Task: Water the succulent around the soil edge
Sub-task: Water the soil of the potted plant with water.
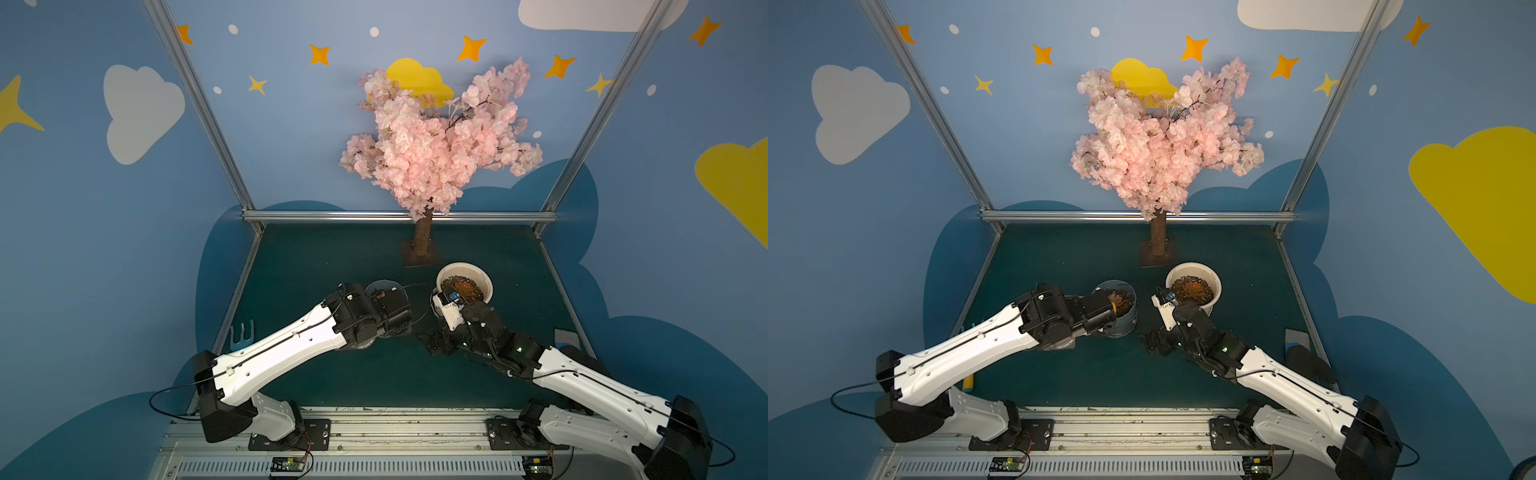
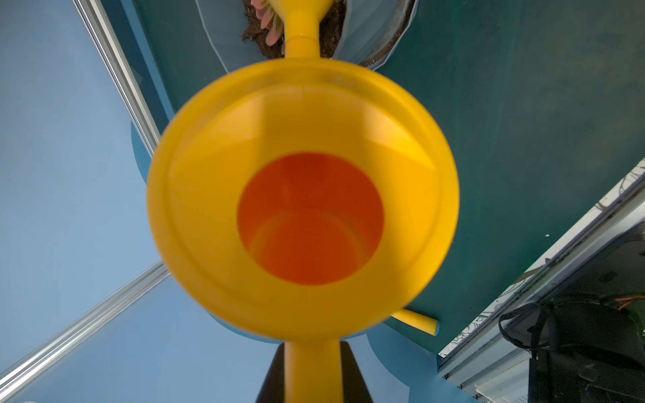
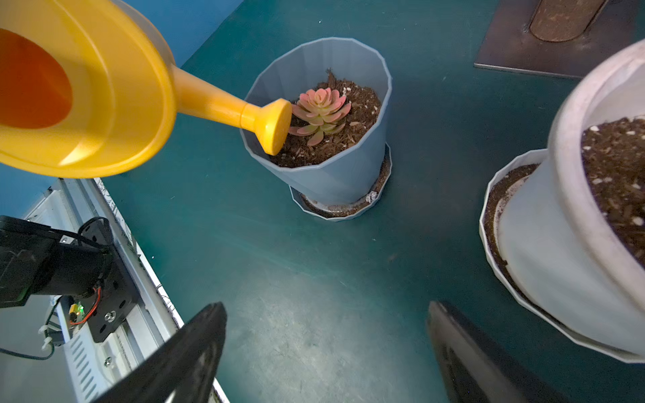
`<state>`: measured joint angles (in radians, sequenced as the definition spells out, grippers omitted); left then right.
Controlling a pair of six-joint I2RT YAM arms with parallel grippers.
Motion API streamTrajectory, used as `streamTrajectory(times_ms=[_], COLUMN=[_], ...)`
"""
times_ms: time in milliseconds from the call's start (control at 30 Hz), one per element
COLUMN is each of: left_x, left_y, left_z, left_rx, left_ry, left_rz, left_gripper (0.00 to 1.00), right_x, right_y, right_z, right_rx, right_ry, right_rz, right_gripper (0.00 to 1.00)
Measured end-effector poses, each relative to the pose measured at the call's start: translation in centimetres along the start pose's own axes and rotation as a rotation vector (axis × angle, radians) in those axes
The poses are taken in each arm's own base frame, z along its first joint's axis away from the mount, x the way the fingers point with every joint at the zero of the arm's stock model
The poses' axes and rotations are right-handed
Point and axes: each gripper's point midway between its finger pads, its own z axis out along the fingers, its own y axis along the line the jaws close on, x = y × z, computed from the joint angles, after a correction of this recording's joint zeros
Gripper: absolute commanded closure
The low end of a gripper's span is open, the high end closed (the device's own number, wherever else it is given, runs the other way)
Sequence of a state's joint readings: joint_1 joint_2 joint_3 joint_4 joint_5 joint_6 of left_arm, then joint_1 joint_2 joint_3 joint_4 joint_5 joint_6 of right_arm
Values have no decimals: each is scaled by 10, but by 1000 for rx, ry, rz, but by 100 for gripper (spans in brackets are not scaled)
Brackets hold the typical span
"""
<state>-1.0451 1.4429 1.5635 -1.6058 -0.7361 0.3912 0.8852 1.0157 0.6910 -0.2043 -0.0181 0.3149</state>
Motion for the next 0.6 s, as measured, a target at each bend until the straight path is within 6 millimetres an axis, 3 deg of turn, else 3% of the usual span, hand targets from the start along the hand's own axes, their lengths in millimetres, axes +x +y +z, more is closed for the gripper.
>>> streamTrajectory(times_ms=[600], left_x=[-21], left_y=[8], left_z=[0], left_rx=[-17], left_ry=[16], left_rz=[20], left_gripper=[97], right_x=[-1], right_y=[1], right_z=[-3], right_rx=[-5], right_ry=[-8], right_rz=[-2], right_gripper=[5])
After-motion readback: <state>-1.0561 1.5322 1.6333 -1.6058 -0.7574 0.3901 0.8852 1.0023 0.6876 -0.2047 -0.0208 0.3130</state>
